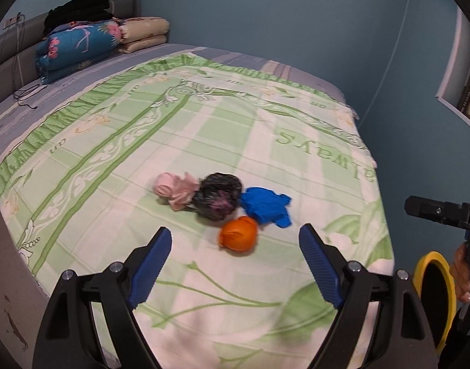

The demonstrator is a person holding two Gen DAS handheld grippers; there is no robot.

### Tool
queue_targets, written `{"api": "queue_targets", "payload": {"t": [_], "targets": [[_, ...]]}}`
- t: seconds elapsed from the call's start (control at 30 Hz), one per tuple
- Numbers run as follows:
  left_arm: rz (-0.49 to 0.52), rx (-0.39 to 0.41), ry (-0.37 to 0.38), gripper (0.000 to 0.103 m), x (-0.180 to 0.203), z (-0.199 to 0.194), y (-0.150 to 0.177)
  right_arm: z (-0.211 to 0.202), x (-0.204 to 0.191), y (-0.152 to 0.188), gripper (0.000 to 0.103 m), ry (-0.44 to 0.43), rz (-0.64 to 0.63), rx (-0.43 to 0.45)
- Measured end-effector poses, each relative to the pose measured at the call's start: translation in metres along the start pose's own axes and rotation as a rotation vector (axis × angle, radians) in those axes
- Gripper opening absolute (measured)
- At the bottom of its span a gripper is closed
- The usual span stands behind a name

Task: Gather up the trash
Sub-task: 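Move both grippers back over the remaining items on the bed, then grasp the pink cloth with the left gripper while the right grasps the blue glove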

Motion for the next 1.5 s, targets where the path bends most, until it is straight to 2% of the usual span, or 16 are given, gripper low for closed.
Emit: {"api": "queue_targets", "payload": {"t": [0.33, 0.6, 0.83, 1.1, 1.3, 1.37, 1.43, 1.5], "targets": [[-0.056, -0.065, -0.098, 0.081, -0.058, 0.057, -0.019, 0.082, -0.006, -0.024, 0.070, 0.008, -0.003, -0.107], [-0.154, -0.129, -0.141, 0.081, -0.096, 0.109, -0.026, 0.138, -0.011, -0.034, 0.070, 0.027, -0.043, -0.165], [-0.192, -0.157, -0.162, 0.081, -0.113, 0.144, -0.040, 0.175, -0.017, -0.037, 0.070, 0.046, -0.088, -0.213], [-0.173, -0.196, -0.155, 0.081, -0.116, 0.176, -0.048, 0.204, -0.022, -0.037, 0.070, 0.091, -0.134, -0.260], [-0.157, -0.226, -0.123, 0.065, -0.111, 0.194, -0.039, 0.222, -0.021, -0.033, 0.066, 0.115, -0.149, -0.296], [-0.158, -0.226, -0.098, 0.056, -0.108, 0.196, -0.039, 0.225, -0.021, -0.032, 0.065, 0.120, -0.157, -0.303], [-0.157, -0.227, -0.071, 0.040, -0.104, 0.197, -0.039, 0.228, -0.022, -0.031, 0.064, 0.131, -0.170, -0.305], [-0.136, -0.225, -0.062, 0.034, -0.098, 0.197, -0.039, 0.229, -0.024, -0.029, 0.061, 0.137, -0.180, -0.310]]}}
Point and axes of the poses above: each gripper's, at about its wrist camera, not at the fingertips, and z roughly the way its jaws point, x to its right, y to its underside, the point moved 4 cm from there along z, roughly the way its jaws point, and after that the axes turned 4 degrees about -z, right-handed, at the moved point
